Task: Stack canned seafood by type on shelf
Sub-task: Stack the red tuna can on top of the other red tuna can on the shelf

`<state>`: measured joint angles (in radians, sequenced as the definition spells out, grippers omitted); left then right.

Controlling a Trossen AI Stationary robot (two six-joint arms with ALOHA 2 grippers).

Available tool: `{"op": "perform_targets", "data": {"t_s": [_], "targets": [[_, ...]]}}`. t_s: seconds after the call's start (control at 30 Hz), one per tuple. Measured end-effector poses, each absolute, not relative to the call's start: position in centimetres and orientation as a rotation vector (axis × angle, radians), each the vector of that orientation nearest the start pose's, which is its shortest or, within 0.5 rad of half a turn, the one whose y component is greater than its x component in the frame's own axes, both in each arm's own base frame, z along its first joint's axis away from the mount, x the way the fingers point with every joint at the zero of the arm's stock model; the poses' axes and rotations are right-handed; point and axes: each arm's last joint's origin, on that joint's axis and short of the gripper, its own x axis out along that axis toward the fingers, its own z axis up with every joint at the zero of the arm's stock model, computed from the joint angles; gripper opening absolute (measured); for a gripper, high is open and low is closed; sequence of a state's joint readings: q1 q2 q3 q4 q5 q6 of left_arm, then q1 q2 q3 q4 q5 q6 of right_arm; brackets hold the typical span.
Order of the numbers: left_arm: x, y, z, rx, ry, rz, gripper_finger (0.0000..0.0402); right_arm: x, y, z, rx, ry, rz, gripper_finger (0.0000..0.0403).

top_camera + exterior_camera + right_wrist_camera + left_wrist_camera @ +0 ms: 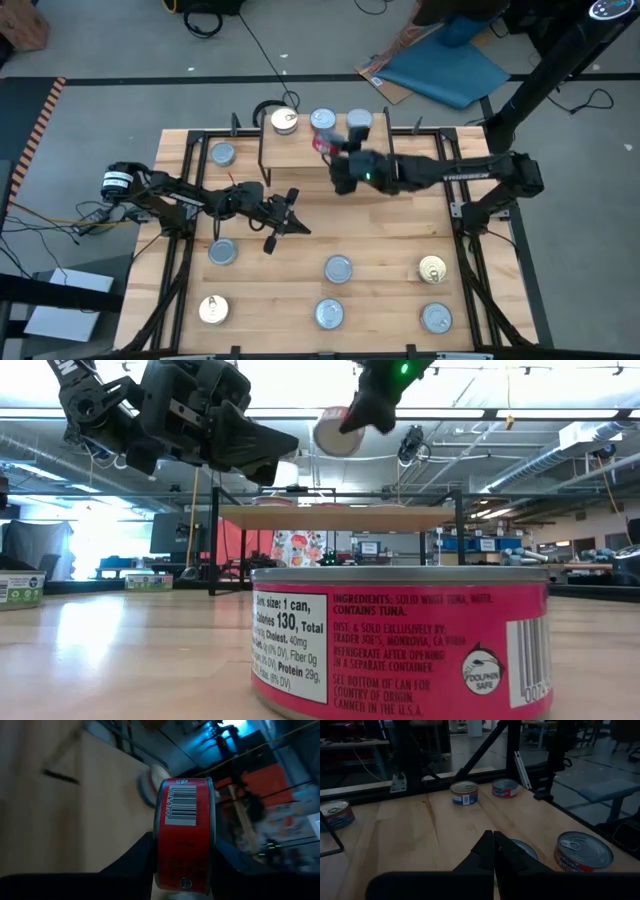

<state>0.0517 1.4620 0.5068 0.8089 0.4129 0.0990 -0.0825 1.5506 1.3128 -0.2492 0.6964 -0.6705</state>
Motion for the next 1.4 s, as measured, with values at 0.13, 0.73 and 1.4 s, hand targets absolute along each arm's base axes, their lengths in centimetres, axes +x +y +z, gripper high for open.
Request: {"op": "perform_targets", "data": {"t_s": [0.13,0.73,1.4], "targets": [[27.5,0.3,18.7,0.064,0.125,-0.367,0.0001,35.0,-8.0,32.0,-0.856,0.745,-0.582,0.0140],[27.5,0.3,18.8,0.064,0.118,-0.367,0.0001,37.9,-16.3,28.4,-0.977,0.911,-0.529,0.0140],[27.5,0.3,18.7,0.061,0.125,-0.366,0.0001,37.4,-17.8,27.6,-0.926,0.934,-0.495,0.0195]]}}
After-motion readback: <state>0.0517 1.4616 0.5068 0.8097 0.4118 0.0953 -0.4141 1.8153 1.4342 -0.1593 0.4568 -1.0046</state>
